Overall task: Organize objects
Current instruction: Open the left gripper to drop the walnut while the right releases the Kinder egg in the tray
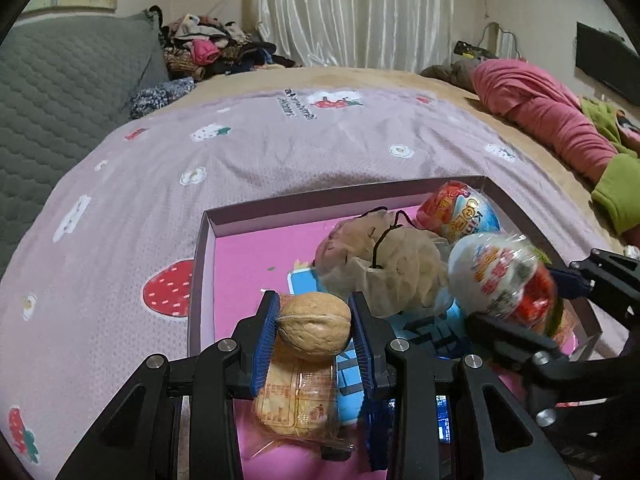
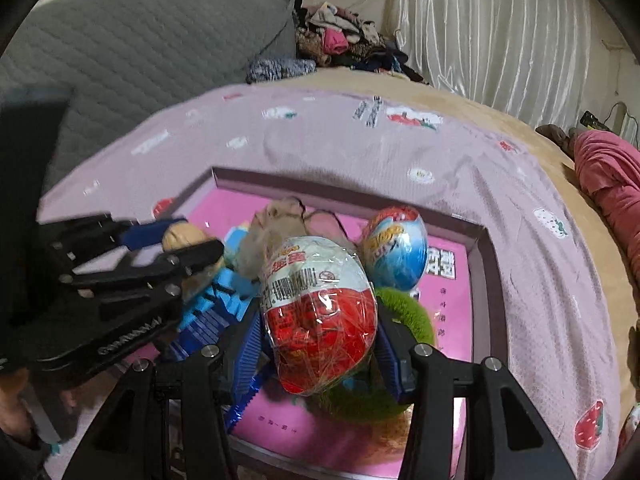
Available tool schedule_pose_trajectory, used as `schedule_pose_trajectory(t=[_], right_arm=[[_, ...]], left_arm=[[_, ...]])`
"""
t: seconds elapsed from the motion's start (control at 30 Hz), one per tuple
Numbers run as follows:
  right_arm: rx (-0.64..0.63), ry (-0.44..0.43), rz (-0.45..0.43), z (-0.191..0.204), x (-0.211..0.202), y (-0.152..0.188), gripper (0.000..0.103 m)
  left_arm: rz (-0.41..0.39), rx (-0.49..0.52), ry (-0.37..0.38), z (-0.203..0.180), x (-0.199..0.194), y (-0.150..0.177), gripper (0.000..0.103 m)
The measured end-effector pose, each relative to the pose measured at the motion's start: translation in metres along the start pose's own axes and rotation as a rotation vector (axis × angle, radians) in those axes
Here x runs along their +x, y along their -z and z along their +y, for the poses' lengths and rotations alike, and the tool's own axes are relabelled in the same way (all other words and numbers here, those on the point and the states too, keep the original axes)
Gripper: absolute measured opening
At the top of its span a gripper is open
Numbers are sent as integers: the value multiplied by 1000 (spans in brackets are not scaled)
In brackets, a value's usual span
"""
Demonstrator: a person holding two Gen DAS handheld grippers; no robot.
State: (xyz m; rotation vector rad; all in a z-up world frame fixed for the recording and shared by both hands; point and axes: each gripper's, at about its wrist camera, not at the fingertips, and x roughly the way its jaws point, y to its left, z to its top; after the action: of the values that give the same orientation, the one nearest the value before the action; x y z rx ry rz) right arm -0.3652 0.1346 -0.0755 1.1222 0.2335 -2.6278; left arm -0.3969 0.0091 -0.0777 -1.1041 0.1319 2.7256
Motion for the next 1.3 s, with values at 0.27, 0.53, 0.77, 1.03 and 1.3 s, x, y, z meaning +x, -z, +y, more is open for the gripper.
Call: schedule_pose_trajectory(t=[0.27, 0.53, 0.77, 1.03, 1.3], right_arm=[[13, 13, 28, -5, 14, 4, 55], [12, 5, 38, -5, 14, 4, 68], [12, 4, 27, -7, 7, 4, 72], [11, 10, 15, -8, -3, 2, 73], [10, 12, 14, -9, -6, 0, 74]], left_arm=[[8, 7, -2, -1, 4, 3, 38], [15, -5, 17, 2, 9, 5, 50], [3, -21, 31, 8, 1, 4, 57], [0, -29, 36, 12, -3, 3, 67], [-23, -16, 29, 9, -11, 0, 75]])
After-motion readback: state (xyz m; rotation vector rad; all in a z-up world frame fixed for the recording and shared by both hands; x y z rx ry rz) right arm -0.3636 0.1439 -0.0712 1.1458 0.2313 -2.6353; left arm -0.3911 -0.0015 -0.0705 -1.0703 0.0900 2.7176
